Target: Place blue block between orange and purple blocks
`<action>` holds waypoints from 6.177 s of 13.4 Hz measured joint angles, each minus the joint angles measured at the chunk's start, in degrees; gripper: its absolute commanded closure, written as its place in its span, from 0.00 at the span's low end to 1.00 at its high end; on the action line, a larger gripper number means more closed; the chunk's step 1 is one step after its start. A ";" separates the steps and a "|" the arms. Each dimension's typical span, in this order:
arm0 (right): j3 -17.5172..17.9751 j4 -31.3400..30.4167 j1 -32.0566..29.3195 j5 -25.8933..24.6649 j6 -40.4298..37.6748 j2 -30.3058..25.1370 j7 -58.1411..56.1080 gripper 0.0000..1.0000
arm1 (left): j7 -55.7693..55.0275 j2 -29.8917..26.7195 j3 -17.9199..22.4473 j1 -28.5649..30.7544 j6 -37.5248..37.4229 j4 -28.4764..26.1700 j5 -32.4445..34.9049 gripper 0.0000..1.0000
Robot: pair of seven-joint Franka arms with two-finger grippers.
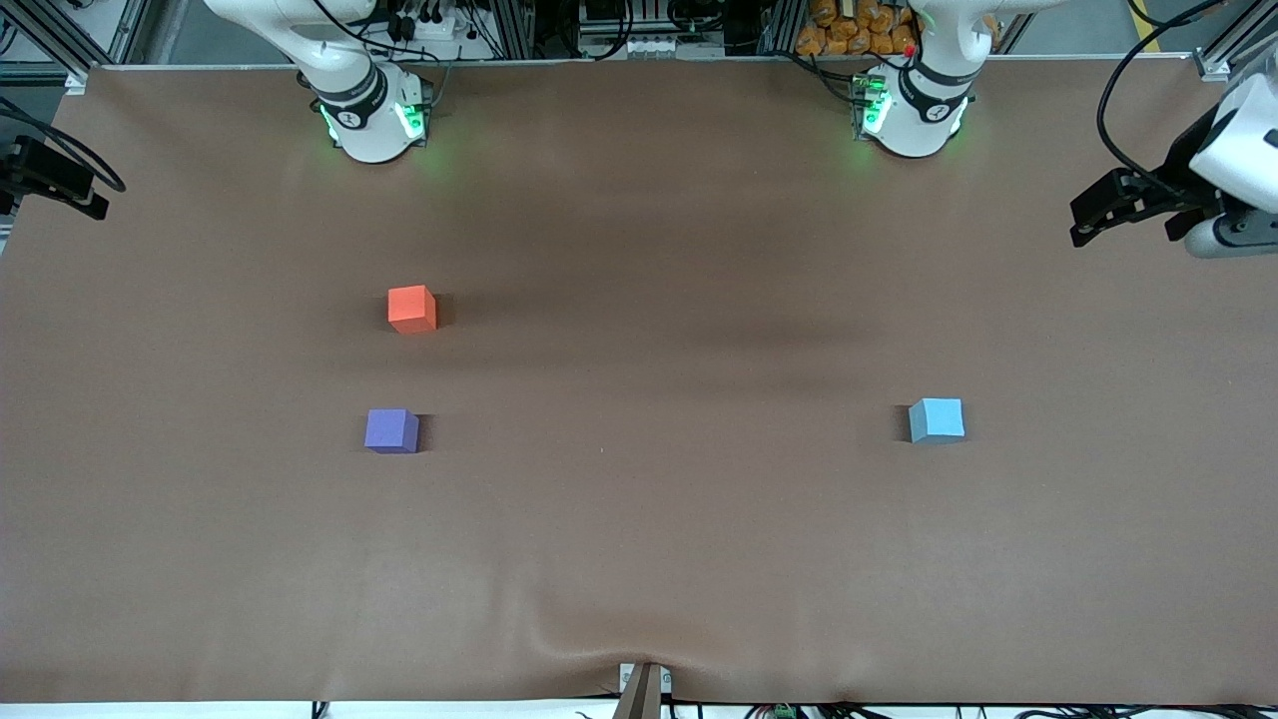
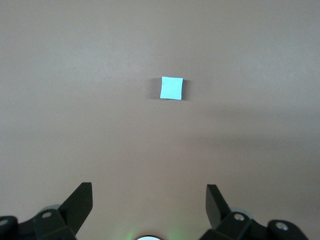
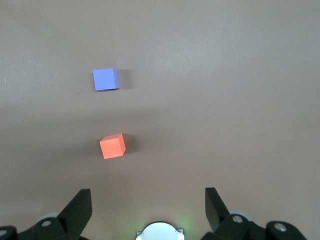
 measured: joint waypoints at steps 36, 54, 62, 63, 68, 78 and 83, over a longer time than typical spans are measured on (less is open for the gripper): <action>0.05 -0.05 0.03 0.00 -0.06 1.12 -0.06 0.00 | 1.52 31.39 -7.82 0.17 49.33 -18.01 0.71 1.00; 0.78 -0.31 4.98 0.44 13.34 17.16 0.28 0.00 | -21.95 50.28 -5.43 -41.53 45.76 9.47 0.56 0.01; 1.18 -1.47 11.00 12.00 21.62 29.24 -0.33 0.00 | -24.01 42.40 -2.46 -38.48 37.41 13.46 4.58 0.00; 1.25 -2.13 13.70 12.10 23.44 31.10 -0.26 0.00 | -24.02 38.98 -2.24 -36.09 33.75 13.67 4.81 0.00; 1.34 -5.92 25.78 12.14 31.00 33.11 -0.10 0.00 | -22.22 24.17 -2.10 -19.00 18.67 13.68 5.06 0.00; 1.17 -10.06 43.49 3.56 42.49 33.29 -14.51 0.00 | -5.62 7.88 -0.54 -1.79 2.42 11.27 3.43 0.00; 0.81 -10.85 44.61 0.94 48.22 36.75 -15.01 0.00 | -4.78 1.44 2.75 -1.70 1.80 3.83 1.64 0.00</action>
